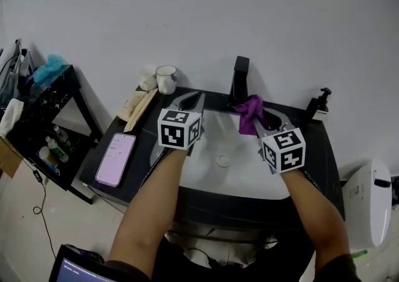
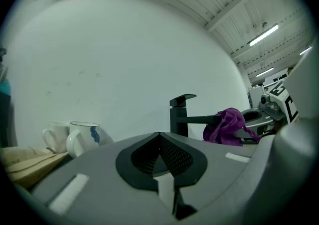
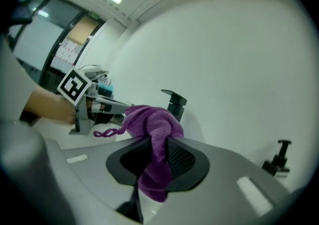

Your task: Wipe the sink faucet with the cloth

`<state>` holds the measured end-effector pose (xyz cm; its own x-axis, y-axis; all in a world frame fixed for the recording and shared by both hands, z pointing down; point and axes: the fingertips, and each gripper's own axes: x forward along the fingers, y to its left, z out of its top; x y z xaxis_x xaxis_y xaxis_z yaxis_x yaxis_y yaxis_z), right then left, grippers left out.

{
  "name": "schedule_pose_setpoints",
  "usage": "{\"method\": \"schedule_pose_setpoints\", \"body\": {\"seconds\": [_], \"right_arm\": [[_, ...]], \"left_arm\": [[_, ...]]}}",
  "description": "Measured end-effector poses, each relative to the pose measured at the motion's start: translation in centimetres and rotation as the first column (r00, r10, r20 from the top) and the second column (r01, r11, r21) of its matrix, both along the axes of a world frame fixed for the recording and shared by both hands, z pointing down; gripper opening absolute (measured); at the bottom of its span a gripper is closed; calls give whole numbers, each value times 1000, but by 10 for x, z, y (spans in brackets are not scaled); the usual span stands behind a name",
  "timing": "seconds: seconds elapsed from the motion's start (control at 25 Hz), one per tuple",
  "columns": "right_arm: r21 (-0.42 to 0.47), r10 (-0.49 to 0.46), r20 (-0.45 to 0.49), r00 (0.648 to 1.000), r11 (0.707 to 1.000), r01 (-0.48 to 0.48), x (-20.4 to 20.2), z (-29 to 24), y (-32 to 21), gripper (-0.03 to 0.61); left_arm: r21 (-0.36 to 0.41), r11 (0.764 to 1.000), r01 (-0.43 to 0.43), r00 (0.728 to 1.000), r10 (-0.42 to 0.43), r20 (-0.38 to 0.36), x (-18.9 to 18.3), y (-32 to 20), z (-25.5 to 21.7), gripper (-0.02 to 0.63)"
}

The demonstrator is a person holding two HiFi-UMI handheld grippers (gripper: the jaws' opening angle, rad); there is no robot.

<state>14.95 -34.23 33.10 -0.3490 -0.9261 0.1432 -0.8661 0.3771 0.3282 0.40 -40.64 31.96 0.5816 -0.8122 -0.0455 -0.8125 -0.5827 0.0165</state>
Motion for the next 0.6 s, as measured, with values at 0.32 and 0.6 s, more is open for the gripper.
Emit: {"method": "schedule_pose_setpoints", "body": {"seconds": [0.32,0.6], "right_arm": [[-119,68,380,922,993,-24,-42,14,6,86],[-237,241,608,756,964,-116,-68,37,-16,84]], "left_arm": [[11,999,39,991,-37,-132,-26,12,-19,17],[18,998,67,960,-59,-275,-50,18,-36,17]]}}
